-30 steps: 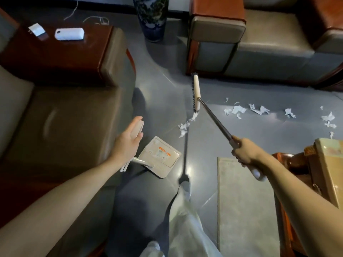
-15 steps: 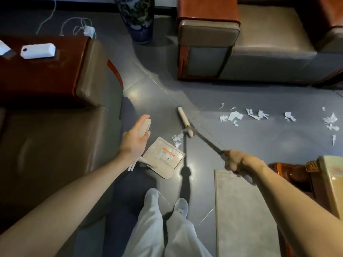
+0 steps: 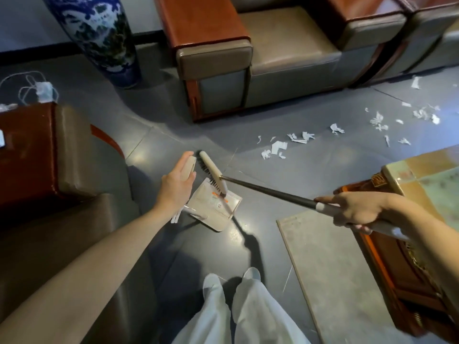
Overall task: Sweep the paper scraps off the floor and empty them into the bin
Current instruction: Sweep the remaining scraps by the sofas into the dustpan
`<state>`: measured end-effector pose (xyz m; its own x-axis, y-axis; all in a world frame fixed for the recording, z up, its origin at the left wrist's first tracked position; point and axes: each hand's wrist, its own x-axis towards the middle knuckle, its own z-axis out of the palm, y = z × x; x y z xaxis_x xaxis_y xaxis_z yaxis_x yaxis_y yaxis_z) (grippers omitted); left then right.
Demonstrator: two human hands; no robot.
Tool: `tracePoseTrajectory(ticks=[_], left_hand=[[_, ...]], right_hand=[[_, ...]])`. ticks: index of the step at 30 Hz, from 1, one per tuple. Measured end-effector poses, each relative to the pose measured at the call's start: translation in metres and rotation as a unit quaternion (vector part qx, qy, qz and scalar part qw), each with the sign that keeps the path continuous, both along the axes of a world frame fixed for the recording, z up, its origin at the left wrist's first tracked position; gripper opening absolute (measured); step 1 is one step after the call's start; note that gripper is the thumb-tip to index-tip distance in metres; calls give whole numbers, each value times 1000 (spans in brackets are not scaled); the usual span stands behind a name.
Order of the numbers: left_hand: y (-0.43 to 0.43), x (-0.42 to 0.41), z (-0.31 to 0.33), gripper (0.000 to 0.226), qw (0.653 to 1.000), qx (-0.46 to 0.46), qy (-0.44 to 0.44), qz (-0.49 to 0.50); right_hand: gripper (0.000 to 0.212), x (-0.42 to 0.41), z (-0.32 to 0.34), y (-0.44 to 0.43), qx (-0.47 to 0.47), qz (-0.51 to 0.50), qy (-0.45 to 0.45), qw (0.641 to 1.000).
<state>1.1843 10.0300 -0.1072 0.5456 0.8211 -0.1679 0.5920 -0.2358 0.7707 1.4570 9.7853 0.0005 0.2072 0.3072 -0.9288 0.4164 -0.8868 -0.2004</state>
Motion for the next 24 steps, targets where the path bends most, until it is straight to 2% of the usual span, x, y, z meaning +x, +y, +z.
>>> tracePoseTrajectory(ticks=[8,11,14,19,24], left_hand=[[56,93,13,42,998,19,-5,-66],[84,142,17,44,995,14,2,-100],[110,191,22,46,989,25,22,-141],[151,258,22,44,979,48,50,-190],[207,309,6,44,975,-16,55,-214]], right_hand=[[66,60,-27,16,71,-150,-88,982],[65,88,-45,33,73,-167,-156,971],[54,117,-57,51,71,-150,-206,964],[44,176,-68,80,35,-216,-236,947],[35,217,-87,118,35,-288,-230,929]])
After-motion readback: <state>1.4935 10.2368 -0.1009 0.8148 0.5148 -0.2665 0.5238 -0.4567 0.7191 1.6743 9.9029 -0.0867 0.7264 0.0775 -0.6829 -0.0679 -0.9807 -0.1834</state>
